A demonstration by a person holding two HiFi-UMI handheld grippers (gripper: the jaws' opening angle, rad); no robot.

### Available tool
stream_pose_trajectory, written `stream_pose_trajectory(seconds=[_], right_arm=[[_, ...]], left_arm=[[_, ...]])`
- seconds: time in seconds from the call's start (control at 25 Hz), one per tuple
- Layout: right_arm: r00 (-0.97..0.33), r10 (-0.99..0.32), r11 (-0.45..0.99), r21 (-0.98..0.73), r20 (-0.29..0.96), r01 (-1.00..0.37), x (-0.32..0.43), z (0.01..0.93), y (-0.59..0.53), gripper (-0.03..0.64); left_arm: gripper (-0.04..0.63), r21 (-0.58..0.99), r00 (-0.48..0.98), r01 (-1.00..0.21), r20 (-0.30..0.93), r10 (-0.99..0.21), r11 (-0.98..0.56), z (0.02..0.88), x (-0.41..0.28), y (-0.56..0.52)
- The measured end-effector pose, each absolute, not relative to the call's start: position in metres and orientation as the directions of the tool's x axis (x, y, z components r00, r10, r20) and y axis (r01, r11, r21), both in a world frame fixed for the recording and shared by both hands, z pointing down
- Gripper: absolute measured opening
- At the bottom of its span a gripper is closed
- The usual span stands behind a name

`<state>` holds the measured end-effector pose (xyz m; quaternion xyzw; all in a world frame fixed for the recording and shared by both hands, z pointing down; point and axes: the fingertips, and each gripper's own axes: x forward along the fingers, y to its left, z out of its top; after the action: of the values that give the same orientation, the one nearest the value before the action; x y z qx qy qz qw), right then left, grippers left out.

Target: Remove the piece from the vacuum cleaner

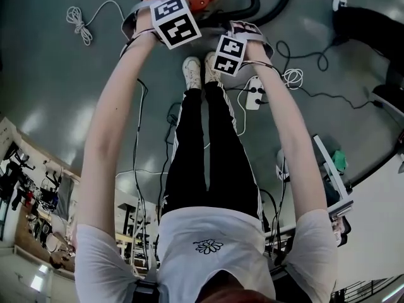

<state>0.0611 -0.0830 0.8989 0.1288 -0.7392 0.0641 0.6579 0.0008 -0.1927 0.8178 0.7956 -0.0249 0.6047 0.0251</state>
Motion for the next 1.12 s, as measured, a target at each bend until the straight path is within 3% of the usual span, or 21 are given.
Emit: stream_pose_trajectory(seconds=[0.04, 0.08, 0.12, 0.28, 0.6, 0.76, 0.96, 1.12], right_arm=[[-0.092, -0.116, 0.956, 0.086, 0.989, -0.281, 0.062, 0.901, -0.082, 0.146], [-0.09, -0.124, 0.95, 0.093, 0.988, -0.297, 0.062, 0.902, -0.081, 0.061], [-0.095, -0.125, 0.943, 0.088, 0.988, -0.322, 0.061, 0.902, -0.08, 0.025], [-0.136, -0.098, 0.915, 0.036, 0.986, -0.402, 0.06, 0.901, -0.075, 0.023], [-0.188, -0.07, 0.922, -0.008, 0.98, -0.387, 0.044, 0.9, -0.055, 0.023], [-0.199, -0.064, 0.941, -0.007, 0.978, -0.337, 0.039, 0.897, -0.048, 0.023], [-0.149, -0.111, 0.983, 0.087, 0.983, -0.161, 0.033, 0.897, -0.045, 0.023], [-0.18, -0.094, 0.968, 0.048, 0.979, -0.246, 0.035, 0.891, -0.042, 0.023]], left_arm=[[0.005, 0.019, 0.277, -0.083, 0.961, -0.005, -0.996, 0.818, 0.001, -0.193], [0.005, 0.024, 0.284, -0.093, 0.959, -0.003, -0.995, 0.818, 0.001, -0.194], [0.005, 0.024, 0.287, -0.098, 0.958, -0.005, -0.995, 0.818, 0.001, -0.194], [0.005, 0.018, 0.292, -0.1, 0.956, -0.012, -0.995, 0.818, 0.001, -0.194], [0.005, 0.016, 0.306, -0.132, 0.952, -0.025, -0.991, 0.818, 0.001, -0.195], [0.005, 0.016, 0.307, -0.137, 0.951, -0.028, -0.99, 0.818, 0.001, -0.194], [0.005, -0.014, 0.317, -0.127, 0.947, -0.054, -0.992, 0.819, 0.001, -0.195], [0.005, -0.012, 0.329, -0.134, 0.943, -0.056, -0.991, 0.82, 0.001, -0.196]])
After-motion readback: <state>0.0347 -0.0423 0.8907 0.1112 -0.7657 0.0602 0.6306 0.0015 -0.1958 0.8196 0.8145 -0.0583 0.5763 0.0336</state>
